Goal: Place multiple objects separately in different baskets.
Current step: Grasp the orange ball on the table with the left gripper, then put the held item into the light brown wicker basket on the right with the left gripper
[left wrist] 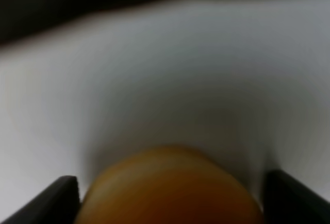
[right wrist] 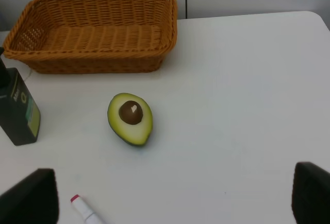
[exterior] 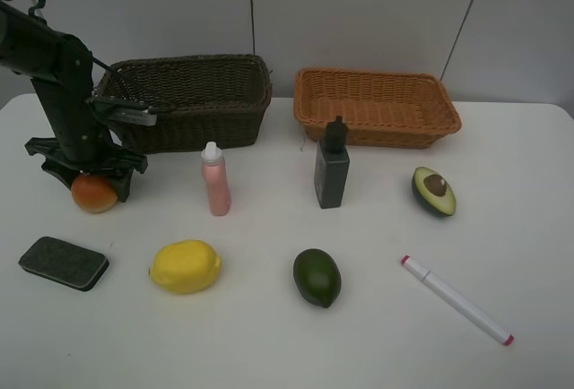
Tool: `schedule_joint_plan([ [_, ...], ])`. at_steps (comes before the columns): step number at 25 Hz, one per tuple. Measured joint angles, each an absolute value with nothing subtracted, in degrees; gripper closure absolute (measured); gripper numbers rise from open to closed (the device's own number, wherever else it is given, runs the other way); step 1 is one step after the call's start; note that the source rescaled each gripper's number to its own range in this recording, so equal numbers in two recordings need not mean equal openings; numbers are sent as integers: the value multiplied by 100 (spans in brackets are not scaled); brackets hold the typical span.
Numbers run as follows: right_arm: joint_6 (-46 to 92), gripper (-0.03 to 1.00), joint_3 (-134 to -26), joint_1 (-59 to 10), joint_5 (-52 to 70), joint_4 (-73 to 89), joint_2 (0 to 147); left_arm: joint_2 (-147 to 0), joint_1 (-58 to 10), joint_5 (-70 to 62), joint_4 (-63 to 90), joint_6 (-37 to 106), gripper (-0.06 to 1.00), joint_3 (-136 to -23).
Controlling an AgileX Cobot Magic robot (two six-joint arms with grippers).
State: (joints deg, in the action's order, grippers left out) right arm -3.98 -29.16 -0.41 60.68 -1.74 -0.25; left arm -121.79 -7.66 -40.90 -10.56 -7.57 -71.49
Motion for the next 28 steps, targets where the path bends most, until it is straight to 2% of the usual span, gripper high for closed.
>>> schedule_joint_plan([
  [1, -398, -3, -2916, -41, 6068, -174, -25, -12173, -766, -4090, -1056, -763, 34, -7149],
  [2, -398, -3, -2916, -41, 6068, -174, -25, -12159, -766, -4096, -1056, -763, 35, -7149],
  [7, -398, -3, -2916, -41, 6068, -174, -25, -11914, -766, -4388, -955, -884, 35, -7208],
  [11, -398, -3, -2916, -41, 6068, -174, -25, -11336, -773, -5057, -395, -699, 35, -7860],
  [14, -398, -3, -2916, -41, 6068, -169, -25, -11044, -971, -5388, 309, -187, 35, -8708],
  [18, -398, -3, -2916, -41, 6068, -169, -25, -11250, -1649, -5220, 916, 98, 35, -9960],
  [23, -398, -3, -2916, -41, 6068, -169, -25, -12448, -2610, -4227, 1209, 127, 35, -11700],
  [28, -398, -3, -2916, -41, 6068, -169, -25, -14038, -3146, -3472, 1551, 110, 35, -13409],
])
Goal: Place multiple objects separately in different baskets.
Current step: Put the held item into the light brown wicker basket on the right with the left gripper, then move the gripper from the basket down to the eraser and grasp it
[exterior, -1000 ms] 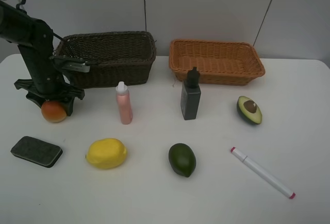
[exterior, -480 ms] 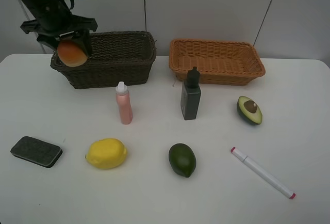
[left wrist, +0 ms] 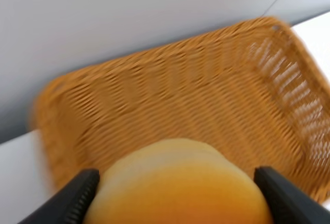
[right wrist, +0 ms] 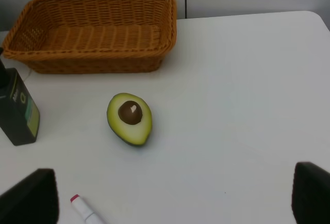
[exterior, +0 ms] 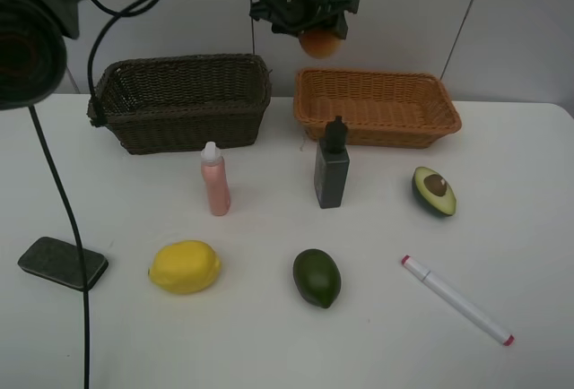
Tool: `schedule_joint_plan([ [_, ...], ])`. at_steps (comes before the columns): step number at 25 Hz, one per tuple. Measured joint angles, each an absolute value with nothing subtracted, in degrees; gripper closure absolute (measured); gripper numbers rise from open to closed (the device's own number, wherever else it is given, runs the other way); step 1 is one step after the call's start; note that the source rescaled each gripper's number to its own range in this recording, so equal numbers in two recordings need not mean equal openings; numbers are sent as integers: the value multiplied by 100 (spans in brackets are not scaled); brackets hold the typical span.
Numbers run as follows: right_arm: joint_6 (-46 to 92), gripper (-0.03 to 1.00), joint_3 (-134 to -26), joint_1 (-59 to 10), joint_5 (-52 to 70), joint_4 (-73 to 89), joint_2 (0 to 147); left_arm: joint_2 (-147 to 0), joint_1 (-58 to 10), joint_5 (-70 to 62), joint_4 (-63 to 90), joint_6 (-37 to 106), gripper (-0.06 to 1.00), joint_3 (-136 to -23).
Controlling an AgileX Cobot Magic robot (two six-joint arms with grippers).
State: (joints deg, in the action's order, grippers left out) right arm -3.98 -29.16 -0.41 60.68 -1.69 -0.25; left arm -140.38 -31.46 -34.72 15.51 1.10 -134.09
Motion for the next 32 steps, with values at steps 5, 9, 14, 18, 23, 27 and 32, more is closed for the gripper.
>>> schedule_joint_plan([
  [5, -398, -3, -2916, -41, 6068, -169, -25, -15179, -3259, -2761, 1569, 100, 26, -14271],
  [9, -398, -3, -2916, -41, 6068, -169, -25, -15387, -3252, -2773, 1530, 98, -3, -14335],
  [14, -398, -3, -2916, -41, 6068, -169, -25, -15096, -3240, -3770, 1338, 116, -6, -14450],
  [18, -398, -3, -2916, -41, 6068, -169, -25, -14545, -3240, -5000, 1151, 178, -6, -14477],
  [23, -398, -3, -2916, -41, 6068, -169, -25, -13931, -3240, -6424, 1000, 189, -6, -14495],
  [27, -398, -3, -2916, -41, 6068, -169, -25, -13549, -3234, -6864, 939, 191, -6, -14261],
  [32, -398, -3, -2916, -41, 6068, -169, -25, -12226, -3330, -6862, 762, 439, -6, -12667],
])
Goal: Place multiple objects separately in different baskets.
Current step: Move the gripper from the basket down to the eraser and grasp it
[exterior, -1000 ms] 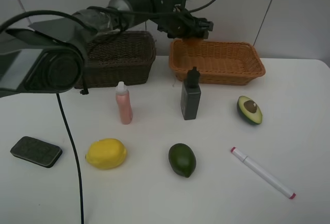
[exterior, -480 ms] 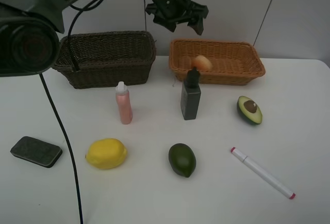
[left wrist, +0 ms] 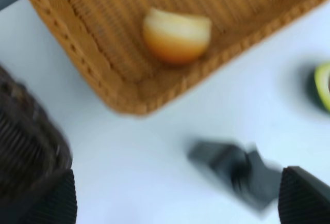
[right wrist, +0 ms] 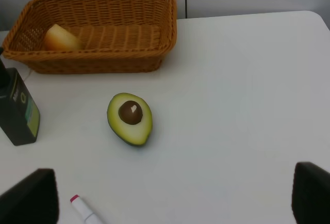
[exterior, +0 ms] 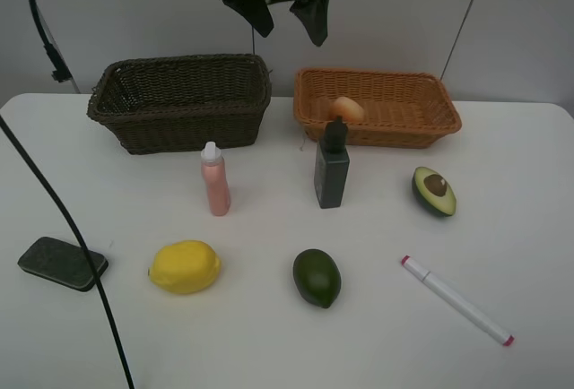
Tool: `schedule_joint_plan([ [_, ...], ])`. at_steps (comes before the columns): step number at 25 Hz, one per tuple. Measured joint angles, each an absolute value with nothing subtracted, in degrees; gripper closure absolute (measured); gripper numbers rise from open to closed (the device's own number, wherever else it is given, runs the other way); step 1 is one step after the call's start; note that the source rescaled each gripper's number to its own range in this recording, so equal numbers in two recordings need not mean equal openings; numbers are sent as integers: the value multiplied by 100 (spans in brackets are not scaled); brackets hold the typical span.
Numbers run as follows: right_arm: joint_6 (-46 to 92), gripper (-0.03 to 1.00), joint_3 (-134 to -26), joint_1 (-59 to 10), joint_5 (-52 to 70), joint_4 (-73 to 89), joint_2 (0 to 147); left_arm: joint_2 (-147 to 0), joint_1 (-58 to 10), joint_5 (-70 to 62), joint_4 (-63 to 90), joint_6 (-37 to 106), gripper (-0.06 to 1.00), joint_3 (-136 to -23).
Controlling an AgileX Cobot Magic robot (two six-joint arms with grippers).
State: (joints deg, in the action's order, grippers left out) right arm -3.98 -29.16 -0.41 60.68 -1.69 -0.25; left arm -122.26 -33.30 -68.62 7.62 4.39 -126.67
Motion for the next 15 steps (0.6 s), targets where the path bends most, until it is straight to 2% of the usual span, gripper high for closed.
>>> schedule_joint_plan([
  [5, -398, -3, -2916, -41, 6068, -169, -25, -9975, -3501, -6862, 546, 1032, -6, -10275],
  [9, -398, -3, -2916, -41, 6068, -169, -25, -8492, -3501, -6857, -133, 2038, -6, -8462],
  [15, -398, -3, -2916, -41, 6068, -169, -25, -7310, -3501, -6845, -1468, 3021, -6, -6271],
])
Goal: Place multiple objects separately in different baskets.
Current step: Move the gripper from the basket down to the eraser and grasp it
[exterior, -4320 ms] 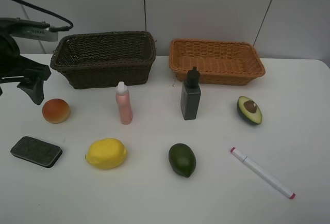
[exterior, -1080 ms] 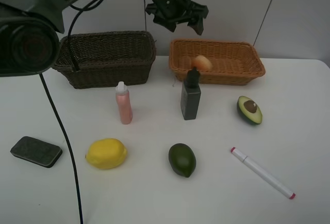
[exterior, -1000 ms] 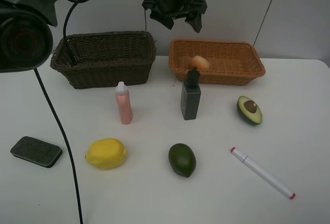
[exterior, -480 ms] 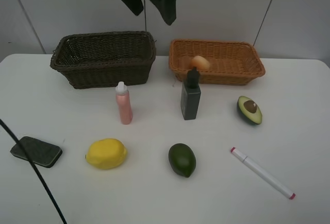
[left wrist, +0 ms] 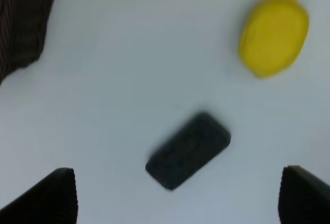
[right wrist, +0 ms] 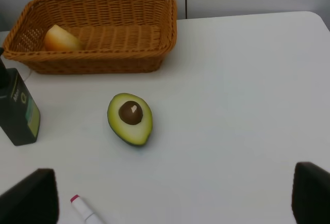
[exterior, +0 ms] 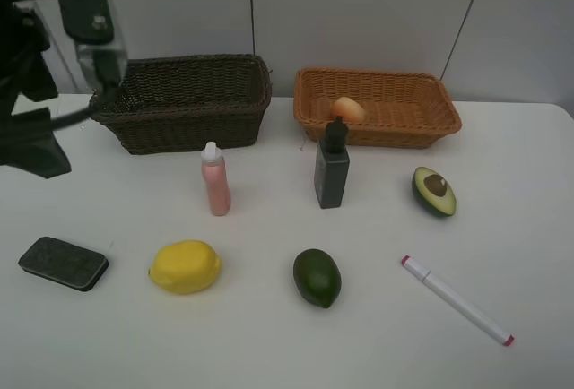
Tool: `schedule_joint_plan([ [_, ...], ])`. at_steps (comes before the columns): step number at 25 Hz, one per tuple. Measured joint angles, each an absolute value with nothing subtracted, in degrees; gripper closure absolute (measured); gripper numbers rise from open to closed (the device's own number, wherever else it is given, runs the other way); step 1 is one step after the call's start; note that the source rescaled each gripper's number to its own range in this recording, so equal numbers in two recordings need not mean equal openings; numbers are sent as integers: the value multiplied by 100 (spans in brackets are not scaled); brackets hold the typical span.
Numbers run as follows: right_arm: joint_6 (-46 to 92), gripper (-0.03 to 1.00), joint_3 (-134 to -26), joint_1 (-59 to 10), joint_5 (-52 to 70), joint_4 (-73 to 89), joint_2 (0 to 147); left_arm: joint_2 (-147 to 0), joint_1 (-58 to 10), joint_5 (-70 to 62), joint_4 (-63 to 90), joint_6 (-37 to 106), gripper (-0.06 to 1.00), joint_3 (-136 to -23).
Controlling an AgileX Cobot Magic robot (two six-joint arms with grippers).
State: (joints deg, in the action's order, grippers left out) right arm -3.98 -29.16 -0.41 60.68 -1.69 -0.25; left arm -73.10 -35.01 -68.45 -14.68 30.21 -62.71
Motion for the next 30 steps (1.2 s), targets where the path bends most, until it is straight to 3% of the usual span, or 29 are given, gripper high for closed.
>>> schedule_joint_plan([
  [6, -398, -3, -2916, -41, 6068, -169, -25, -7342, -3455, -6769, -1667, 3054, -6, -4845],
  [11, -398, -3, -2916, -41, 6068, -169, -25, -7414, -2892, -6013, -1629, 3191, -6, -4252],
  [21, -398, -3, -2916, -41, 6068, -169, -25, -8526, -2375, -4973, -1202, 3978, -6, -4124],
  [30, -398, -3, -2916, -41, 6068, -169, -25, -9739, -2069, -4355, -2127, 4180, -6, -4204],
])
